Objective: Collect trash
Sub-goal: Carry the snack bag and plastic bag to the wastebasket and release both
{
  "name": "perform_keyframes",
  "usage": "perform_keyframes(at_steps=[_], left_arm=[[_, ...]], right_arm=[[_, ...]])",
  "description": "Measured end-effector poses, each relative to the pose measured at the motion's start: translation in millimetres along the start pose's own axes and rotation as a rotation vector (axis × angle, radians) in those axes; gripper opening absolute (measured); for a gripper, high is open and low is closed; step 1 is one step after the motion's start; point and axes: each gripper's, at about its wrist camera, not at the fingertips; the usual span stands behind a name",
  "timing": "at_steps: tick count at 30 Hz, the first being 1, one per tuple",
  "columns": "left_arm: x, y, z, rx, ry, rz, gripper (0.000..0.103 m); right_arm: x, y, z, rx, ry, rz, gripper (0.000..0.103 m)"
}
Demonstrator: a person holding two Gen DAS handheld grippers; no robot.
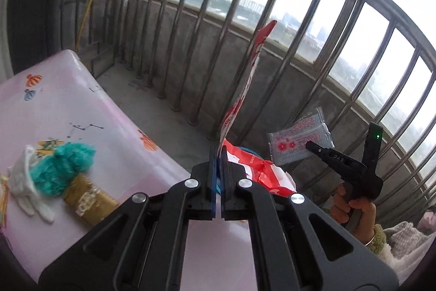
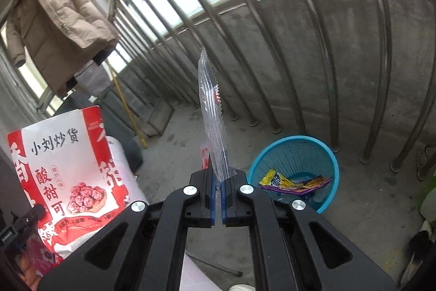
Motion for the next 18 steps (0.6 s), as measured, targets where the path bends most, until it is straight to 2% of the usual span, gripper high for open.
perform_keyframes(at_steps=[2, 6, 9, 14, 18], left_arm=[[-7, -44, 13, 0.086, 0.013, -0.028, 0.0], [-28, -119, 32, 0.201, 0.001, -0.046, 0.0], [-44, -174, 41, 0.279, -0.004, -0.026, 0.0], [-76, -256, 45, 0.384, -0.08, 0.034, 0.0], [-88, -302, 42, 0.45, -0.091, 0.052, 0.001]], right_arm=[[-17, -11, 3, 0.01, -0.051, -0.033, 0.003], [-52, -40, 9, 0.032, -0.157, -0.09, 0.003], [-80, -54, 17, 0.043, -0.238, -0.107, 0.003], [-103, -70, 32, 0.024, -0.269, -0.15, 0.003], [-124, -86, 37, 0.021, -0.3, -0.164, 0.003]])
Point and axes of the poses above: each gripper's, at about its wrist camera, not at the fingertips, and y roughly against the way its jaws point, x to its left, z to its top
